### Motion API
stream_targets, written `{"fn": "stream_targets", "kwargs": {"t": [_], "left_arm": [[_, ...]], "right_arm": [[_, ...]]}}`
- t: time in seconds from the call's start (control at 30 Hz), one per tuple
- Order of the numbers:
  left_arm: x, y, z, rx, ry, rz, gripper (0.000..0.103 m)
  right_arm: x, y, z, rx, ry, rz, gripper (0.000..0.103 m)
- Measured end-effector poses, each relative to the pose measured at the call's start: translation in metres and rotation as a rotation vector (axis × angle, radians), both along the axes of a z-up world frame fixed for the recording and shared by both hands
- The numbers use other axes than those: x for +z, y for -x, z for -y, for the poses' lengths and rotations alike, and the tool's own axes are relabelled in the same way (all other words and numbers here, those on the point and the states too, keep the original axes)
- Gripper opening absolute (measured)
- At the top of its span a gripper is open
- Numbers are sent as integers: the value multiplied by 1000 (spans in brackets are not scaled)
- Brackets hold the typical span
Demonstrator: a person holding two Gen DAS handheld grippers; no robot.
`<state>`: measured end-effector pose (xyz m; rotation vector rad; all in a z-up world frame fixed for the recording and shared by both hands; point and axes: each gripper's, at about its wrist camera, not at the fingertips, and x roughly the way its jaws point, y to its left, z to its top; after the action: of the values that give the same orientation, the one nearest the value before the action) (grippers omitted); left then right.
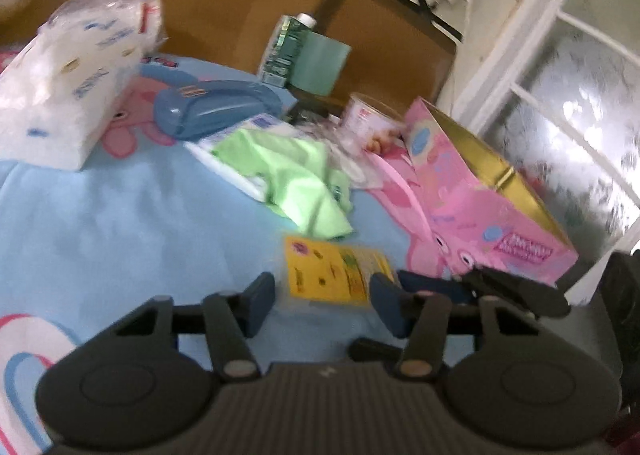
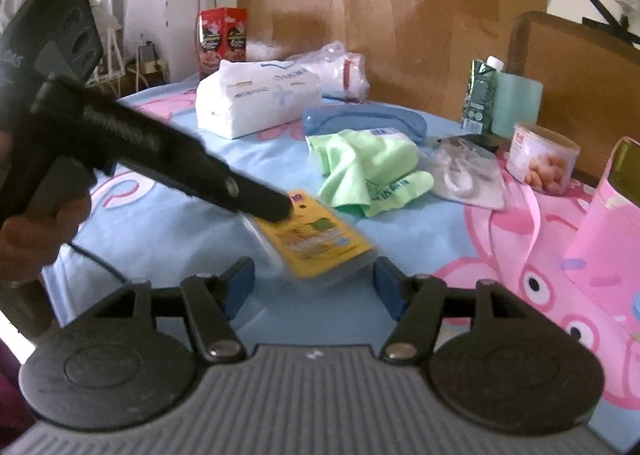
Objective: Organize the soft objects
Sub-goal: 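Grasp the yellow card box with the left tool and drop it into the tin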
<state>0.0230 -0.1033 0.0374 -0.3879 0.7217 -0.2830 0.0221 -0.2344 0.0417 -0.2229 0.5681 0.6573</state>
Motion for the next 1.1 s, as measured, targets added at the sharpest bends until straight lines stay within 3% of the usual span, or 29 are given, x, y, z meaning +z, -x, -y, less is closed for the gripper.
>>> {"fn": "stream_targets", "kwargs": {"t": [0.1, 0.2, 0.47, 0.7, 0.8, 0.9, 1.0, 1.1], "left_arm": [[7, -2, 13, -50, 18, -2, 50], [25, -13, 29, -102, 0, 57, 50], [74, -65, 122, -265, -105, 205, 50], [90, -118, 201, -357, -110, 262, 51], [84, -146, 231, -354, -117, 270, 55], [73, -169, 248, -272, -145, 253, 59], [68, -172, 239, -241, -88, 205, 60], [68, -155, 216, -240, -63, 227, 60]], "right_arm": [[3, 2, 9, -76, 8, 52, 59], [17, -3, 36, -153, -77, 65, 54], [48, -4, 96, -392, -134, 242, 54], [61, -23, 156, -591, -176, 318, 55], [57, -45, 175, -669, -163, 311, 56], [50, -64, 187, -770, -134, 322, 60], [46, -65, 203, -809, -189, 318, 60], [47, -50, 202, -805, -222, 343, 60]]}}
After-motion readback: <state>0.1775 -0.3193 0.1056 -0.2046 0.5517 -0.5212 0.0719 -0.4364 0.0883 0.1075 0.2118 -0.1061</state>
